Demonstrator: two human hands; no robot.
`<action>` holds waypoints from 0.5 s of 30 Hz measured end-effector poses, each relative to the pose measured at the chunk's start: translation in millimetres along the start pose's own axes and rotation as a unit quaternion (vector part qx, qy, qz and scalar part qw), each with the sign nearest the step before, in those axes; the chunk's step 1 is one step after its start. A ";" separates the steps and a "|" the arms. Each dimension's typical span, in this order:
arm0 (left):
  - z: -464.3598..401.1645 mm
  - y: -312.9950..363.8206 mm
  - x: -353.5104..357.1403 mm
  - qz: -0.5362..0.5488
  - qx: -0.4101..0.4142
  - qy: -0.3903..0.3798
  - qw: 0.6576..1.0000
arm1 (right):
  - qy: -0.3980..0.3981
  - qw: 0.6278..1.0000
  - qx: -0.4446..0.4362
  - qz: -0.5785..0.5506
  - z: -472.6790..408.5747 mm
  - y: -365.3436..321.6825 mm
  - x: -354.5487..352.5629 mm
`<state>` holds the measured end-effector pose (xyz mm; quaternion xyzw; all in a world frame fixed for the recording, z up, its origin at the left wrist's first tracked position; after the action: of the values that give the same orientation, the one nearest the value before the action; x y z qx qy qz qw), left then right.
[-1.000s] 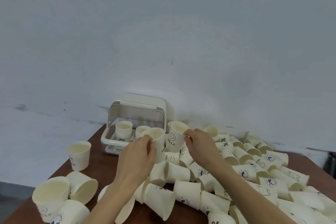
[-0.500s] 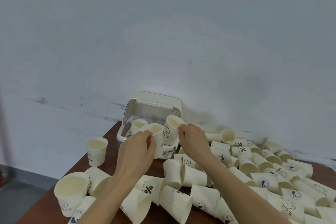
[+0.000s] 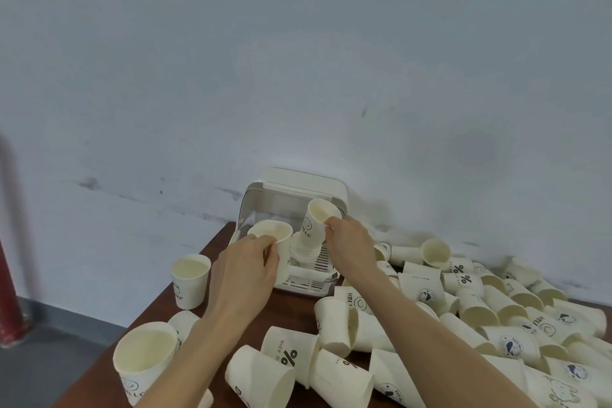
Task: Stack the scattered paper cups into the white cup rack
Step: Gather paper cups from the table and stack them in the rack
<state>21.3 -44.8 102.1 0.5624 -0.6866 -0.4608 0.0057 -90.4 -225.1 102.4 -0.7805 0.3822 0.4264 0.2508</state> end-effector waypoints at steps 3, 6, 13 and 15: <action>-3.5 -3.0 -1.7 -0.005 0.002 0.004 1.000 | -0.002 1.000 -0.006 0.011 -6.0 -3.9 9.6; -6.5 -5.6 -4.5 -0.008 -0.001 0.009 1.000 | -0.005 1.000 -0.005 0.025 -9.6 -5.6 19.6; -12.6 -13.1 -9.7 -0.019 -0.001 0.022 1.000 | -0.014 0.999 -0.014 0.038 -12.4 -6.1 41.5; -14.6 -14.6 -10.1 -0.023 -0.002 0.024 0.999 | -0.026 0.999 -0.020 0.039 -13.6 -6.7 48.6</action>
<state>43.9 -45.2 106.3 0.5892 -0.6718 -0.4487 0.0129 -61.8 -249.6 68.1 -0.7586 0.3975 0.4631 0.2282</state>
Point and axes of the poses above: each hand's wrist, its own z-axis away from the middle knuckle, its own x-axis out of the palm, y = z × x, the point moved 10 cm from there along -z, towards the middle knuckle, and after that the axes turned 9 degrees about z, right-handed, at the moved point
